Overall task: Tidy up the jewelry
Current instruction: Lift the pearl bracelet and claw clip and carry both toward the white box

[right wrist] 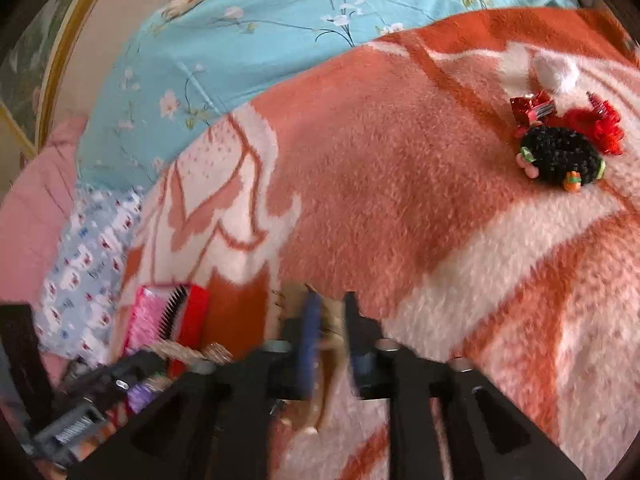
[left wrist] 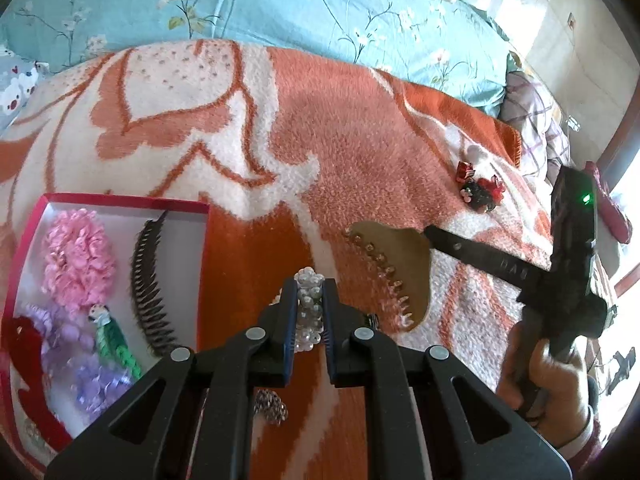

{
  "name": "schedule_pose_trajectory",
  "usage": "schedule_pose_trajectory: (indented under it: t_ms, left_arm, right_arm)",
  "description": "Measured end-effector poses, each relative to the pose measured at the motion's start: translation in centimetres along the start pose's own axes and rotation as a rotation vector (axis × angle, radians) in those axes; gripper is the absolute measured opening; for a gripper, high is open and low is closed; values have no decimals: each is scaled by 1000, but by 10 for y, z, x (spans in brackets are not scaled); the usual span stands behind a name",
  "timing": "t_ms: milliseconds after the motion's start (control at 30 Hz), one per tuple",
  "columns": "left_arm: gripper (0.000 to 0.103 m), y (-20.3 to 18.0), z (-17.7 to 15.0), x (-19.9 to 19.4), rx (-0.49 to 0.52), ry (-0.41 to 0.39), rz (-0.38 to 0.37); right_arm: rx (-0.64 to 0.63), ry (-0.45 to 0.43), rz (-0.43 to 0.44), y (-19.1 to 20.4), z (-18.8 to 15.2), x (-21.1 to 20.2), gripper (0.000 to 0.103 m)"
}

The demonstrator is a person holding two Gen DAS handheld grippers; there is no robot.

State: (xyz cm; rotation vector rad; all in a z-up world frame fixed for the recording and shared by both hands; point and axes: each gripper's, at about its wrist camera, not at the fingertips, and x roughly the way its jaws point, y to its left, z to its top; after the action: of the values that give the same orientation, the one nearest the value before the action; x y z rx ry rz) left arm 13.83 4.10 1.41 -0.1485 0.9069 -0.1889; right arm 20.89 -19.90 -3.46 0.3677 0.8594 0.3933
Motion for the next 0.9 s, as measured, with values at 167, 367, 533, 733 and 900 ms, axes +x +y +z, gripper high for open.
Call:
schedule_pose_trajectory:
  t_ms: [167,367,533,733,900]
  left_arm:
    - [10,7,-6,-14,-12,-13,4]
    - [10,17,-11,-28,-31,-34,7]
    - [10,27,-14,-31,-54,-35,5]
    - [10,35,-19,-36,-66,-37,15]
    - [10,44,-22,-48,-83,-55,20]
  right_arm:
    - [-40,28,22,13,-14,10,68]
    - [-38,20,109,25,-19,5,68]
    - [-141,51,87,51,-30,13,68]
    - [-162,73,-1,53,-28,32,22]
    - [-153,42,40,53,-29,18,22]
